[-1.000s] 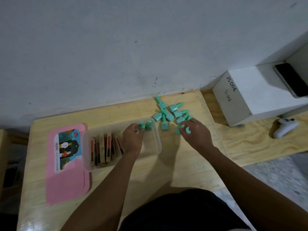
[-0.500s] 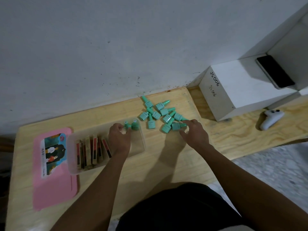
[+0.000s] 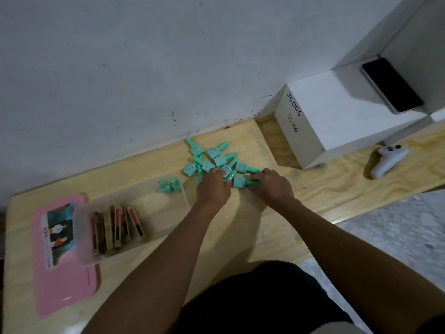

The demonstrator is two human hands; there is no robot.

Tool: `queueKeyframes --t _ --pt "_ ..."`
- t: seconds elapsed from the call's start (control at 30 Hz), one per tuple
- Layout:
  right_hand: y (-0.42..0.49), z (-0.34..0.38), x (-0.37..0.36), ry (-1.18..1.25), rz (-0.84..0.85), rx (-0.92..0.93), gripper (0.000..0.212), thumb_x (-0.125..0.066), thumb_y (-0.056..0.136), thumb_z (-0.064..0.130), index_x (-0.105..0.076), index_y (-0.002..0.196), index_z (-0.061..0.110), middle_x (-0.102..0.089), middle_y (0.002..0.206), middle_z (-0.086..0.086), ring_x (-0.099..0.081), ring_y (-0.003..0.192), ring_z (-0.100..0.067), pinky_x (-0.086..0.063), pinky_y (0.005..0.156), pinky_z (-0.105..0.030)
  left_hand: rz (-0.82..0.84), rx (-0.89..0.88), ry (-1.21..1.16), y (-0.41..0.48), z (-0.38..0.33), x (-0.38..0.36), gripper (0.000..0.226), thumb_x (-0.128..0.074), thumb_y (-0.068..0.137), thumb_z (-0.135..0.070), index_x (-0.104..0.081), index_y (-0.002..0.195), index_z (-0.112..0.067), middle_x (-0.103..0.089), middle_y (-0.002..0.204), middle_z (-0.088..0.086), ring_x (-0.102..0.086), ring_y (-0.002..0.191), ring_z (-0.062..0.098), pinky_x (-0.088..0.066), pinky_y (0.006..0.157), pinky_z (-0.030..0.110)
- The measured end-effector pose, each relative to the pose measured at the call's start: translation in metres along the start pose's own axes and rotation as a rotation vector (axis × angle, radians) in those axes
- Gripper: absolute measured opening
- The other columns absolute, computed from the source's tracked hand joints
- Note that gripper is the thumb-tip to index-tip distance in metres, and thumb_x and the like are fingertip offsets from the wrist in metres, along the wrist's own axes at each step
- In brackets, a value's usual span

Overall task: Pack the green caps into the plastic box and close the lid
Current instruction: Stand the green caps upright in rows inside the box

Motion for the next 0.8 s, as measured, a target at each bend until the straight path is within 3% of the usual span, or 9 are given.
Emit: queueKeyframes --t 0.17,0.3,0.47,0.57,0.63,0.7,0.8 --pt "0.000 -0.013 0.003 0.218 0.099 -0.007 0.030 -0.059 0.090 0.043 -0.064 0.119 0.034 -0.065 0.117 0.005 -0.060 0.098 -0.013 -0.053 0.078 -0.032 -0.056 -0.015 0.139 0.009 -0.003 -0.006 0.024 -0.058 0.090 -0.032 -0.070 0.105 -0.017 -0.067 0.106 0.006 -0.061 0.102 0.027 -0.049 0.080 0.037" --pt "0.001 -0.020 0.007 0.523 0.056 -0.075 0.035 -0.067 0.087 0.036 -0.066 0.118 0.019 -0.067 0.113 0.001 -0.058 0.095 -0.009 -0.049 0.083 -0.027 -0.035 0.066 0.129 0.015 -0.008 -0.013 0.029 -0.065 0.085 -0.038 -0.072 0.103 -0.018 -0.071 0.101 0.005 -0.065 0.097 0.026 -0.052 0.079 0.036" --pt "-0.007 -0.015 0.025 0.753 -0.057 -0.060 0.028 -0.068 0.088 0.027 -0.069 0.113 0.013 -0.070 0.101 0.001 -0.063 0.088 -0.006 -0.054 0.080 -0.026 0.018 0.176 -0.082 0.015 -0.006 -0.015 0.024 -0.066 0.083 -0.030 -0.071 0.101 -0.015 -0.072 0.099 0.006 -0.066 0.094 0.027 -0.055 0.081 0.039" --pt "-0.012 -0.007 0.038 0.801 -0.095 -0.024 0.024 -0.065 0.091 0.027 -0.068 0.112 0.015 -0.067 0.102 0.006 -0.063 0.091 -0.006 -0.053 0.074 -0.018 0.027 0.119 -0.258 0.008 0.001 -0.003 0.016 -0.065 0.084 -0.024 -0.072 0.092 -0.012 -0.069 0.083 0.004 -0.064 0.080 0.024 -0.050 0.071 0.033" --pt "-0.013 0.003 0.046 0.814 -0.121 0.030 0.025 -0.064 0.092 0.025 -0.067 0.114 0.015 -0.064 0.105 0.008 -0.063 0.093 -0.005 -0.051 0.072 -0.012 -0.024 0.067 -0.355 -0.001 0.007 0.011 0.015 -0.065 0.085 -0.020 -0.071 0.092 -0.007 -0.069 0.083 0.008 -0.063 0.077 0.023 -0.050 0.068 0.033" --pt "-0.014 0.017 0.053 0.830 -0.137 0.079 0.024 -0.063 0.092 0.023 -0.066 0.115 0.015 -0.063 0.107 0.007 -0.062 0.091 -0.001 -0.050 0.070 -0.010 -0.096 0.051 -0.442 -0.015 0.013 0.028 0.017 -0.065 0.087 -0.018 -0.070 0.099 -0.007 -0.070 0.090 0.005 -0.063 0.078 0.016 -0.051 0.069 0.027" --pt "-0.017 0.047 0.057 0.879 -0.160 0.134 0.024 -0.064 0.092 0.019 -0.065 0.115 0.013 -0.065 0.105 0.006 -0.063 0.087 0.004 -0.052 0.069 -0.013 -0.213 0.057 -0.539 -0.038 0.027 0.055 0.017 -0.066 0.087 -0.019 -0.070 0.101 -0.011 -0.066 0.088 -0.007 -0.059 0.073 0.001 -0.045 0.064 0.005"
Point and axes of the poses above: each hand's wrist, its own y-axis towards the middle knuckle, its own x-axis out of the back of the hand, z = x × y, the point moved 1 cm from there along y, towards the middle knuckle
